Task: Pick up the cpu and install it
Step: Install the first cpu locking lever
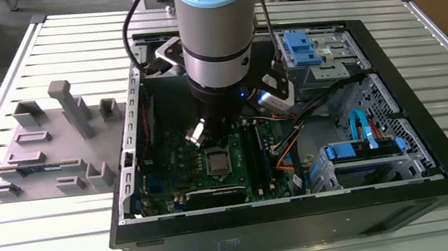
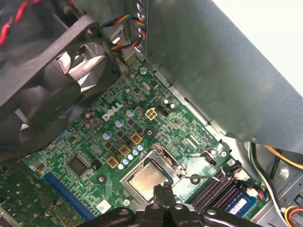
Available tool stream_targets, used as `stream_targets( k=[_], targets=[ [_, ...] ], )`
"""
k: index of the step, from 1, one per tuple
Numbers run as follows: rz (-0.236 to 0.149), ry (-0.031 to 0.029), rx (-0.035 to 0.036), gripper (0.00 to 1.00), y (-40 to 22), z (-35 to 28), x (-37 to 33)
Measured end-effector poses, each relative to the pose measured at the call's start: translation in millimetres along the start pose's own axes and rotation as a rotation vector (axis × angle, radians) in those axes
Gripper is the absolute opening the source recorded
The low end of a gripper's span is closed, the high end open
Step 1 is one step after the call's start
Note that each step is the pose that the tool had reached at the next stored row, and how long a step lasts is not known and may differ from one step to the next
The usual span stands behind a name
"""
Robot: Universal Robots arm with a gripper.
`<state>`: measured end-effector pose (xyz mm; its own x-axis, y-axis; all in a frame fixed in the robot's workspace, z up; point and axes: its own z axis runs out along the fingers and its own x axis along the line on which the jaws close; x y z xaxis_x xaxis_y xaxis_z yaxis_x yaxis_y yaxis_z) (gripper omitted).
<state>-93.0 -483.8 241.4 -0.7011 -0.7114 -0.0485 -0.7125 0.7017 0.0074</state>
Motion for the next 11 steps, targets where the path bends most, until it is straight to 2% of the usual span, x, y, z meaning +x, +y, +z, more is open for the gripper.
stream_targets(
  k=[11],
  targets=[
    [0.000, 0.0000, 0.0000, 0.11, 3.4, 0.2, -3.4]
  ],
)
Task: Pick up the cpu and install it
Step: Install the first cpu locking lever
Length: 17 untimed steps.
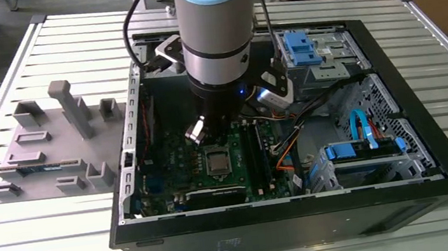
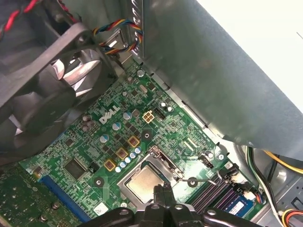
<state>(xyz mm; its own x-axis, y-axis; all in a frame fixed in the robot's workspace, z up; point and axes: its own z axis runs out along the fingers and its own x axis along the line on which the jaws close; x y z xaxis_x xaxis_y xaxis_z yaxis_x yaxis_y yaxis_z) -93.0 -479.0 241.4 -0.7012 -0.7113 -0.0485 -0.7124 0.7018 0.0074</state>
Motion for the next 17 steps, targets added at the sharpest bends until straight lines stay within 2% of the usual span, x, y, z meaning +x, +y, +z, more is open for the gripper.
stream_targets(
  k=[6, 12, 17],
  targets=[
    [0.000, 0.0002, 0.0001, 0.11, 0.8, -1.5, -0.9],
    [0.000, 0.0013, -0.0012, 0.11, 0.9, -15.4, -1.6],
    [0.000, 0.0015, -0.0014, 0.11, 1.7, -15.7, -3.4]
  ],
)
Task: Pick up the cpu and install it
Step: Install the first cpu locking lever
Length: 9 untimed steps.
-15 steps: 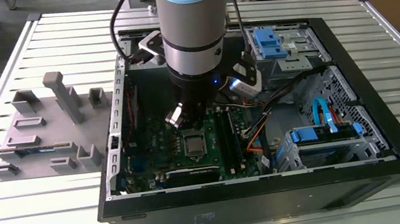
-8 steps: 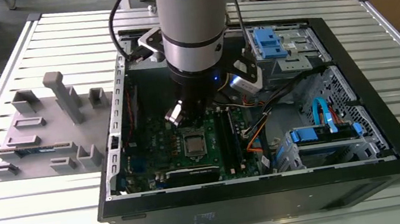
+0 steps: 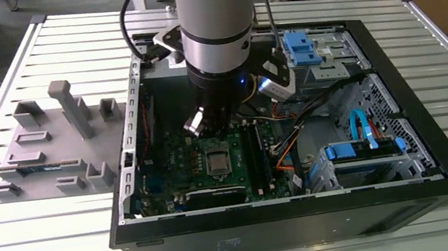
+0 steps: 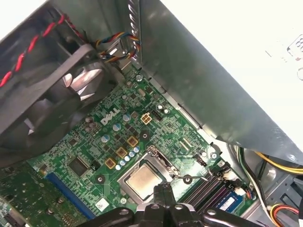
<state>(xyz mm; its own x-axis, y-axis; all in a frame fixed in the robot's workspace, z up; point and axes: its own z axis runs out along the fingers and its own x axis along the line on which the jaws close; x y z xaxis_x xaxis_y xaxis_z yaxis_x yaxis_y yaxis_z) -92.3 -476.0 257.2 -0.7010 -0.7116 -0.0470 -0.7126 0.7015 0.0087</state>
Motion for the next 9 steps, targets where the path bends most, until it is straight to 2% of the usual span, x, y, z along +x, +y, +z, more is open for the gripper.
stream_targets(
  k=[4, 9],
  targets=[
    [-0.010, -0.0001, -0.0005, 0.11, -0.7, 0.2, -2.9],
    [-0.044, 0.0003, -0.0021, 0.11, -1.3, 0.3, -3.9]
  ],
)
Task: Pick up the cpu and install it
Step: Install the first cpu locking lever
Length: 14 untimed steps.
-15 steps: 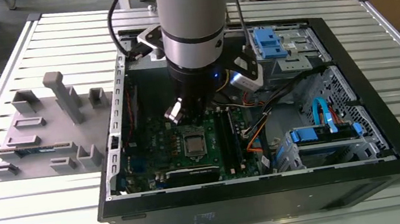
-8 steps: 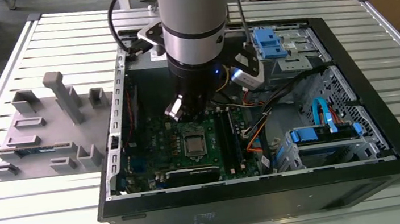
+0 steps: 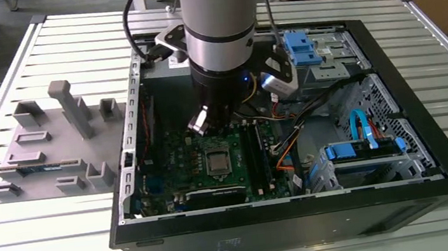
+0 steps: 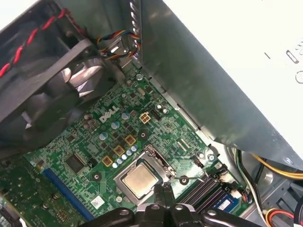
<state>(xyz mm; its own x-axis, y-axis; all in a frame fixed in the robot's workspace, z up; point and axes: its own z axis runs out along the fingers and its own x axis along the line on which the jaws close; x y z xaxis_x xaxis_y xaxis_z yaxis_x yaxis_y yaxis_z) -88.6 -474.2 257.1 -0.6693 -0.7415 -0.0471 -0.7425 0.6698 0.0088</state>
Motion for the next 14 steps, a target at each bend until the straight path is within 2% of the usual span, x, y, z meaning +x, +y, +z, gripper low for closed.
stream_targets(
  k=[10, 14],
  targets=[
    [-0.141, 0.0012, -0.0066, 0.11, -0.2, 0.3, -0.1],
    [-0.147, 0.0014, -0.0069, 0.11, -0.3, 0.3, -0.2]
  ],
)
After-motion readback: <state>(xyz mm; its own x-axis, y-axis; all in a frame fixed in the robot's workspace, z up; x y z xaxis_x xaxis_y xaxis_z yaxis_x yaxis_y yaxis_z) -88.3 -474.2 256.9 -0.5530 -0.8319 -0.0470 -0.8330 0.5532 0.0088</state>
